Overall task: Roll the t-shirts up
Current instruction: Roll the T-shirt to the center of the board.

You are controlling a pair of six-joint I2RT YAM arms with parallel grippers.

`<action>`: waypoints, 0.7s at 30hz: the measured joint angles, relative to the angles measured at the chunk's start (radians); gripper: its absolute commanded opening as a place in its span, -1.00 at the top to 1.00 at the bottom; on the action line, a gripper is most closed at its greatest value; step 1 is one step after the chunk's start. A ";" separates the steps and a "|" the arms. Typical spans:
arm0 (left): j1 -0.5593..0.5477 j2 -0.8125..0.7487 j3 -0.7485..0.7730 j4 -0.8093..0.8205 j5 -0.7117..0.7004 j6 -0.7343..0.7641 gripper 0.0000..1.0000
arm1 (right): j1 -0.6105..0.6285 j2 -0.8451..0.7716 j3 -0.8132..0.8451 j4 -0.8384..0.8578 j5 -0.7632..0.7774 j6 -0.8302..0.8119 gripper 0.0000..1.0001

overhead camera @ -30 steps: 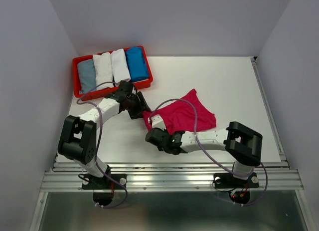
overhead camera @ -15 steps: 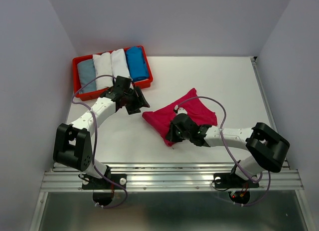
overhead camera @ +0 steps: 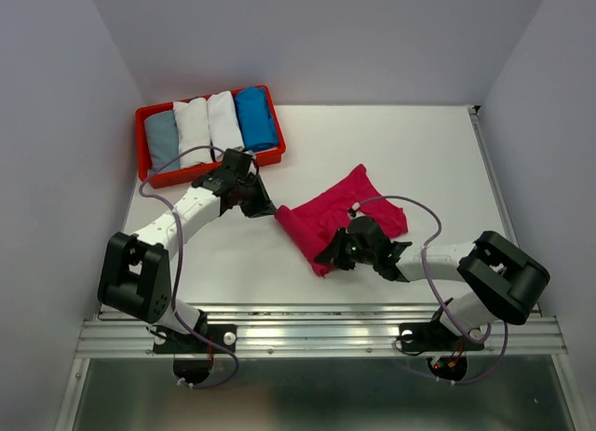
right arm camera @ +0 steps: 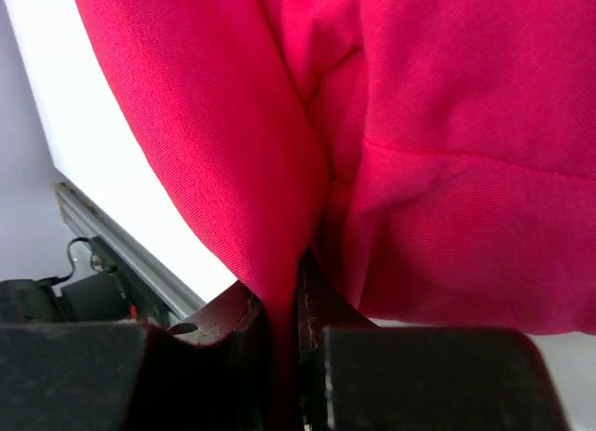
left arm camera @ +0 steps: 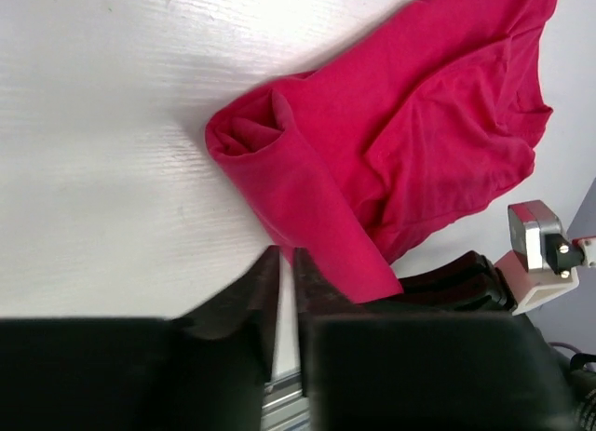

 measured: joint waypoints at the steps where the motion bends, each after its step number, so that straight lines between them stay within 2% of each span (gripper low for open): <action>1: -0.003 0.000 -0.007 0.002 0.001 -0.003 1.00 | -0.005 0.000 -0.009 0.016 -0.008 0.016 0.99; 9: -0.036 0.022 -0.035 0.016 0.003 0.001 1.00 | -0.019 -0.020 -0.059 0.070 -0.030 0.075 0.98; 21: -0.114 0.229 -0.012 0.106 0.015 0.000 1.00 | -0.019 -0.021 -0.078 0.106 -0.037 0.100 0.96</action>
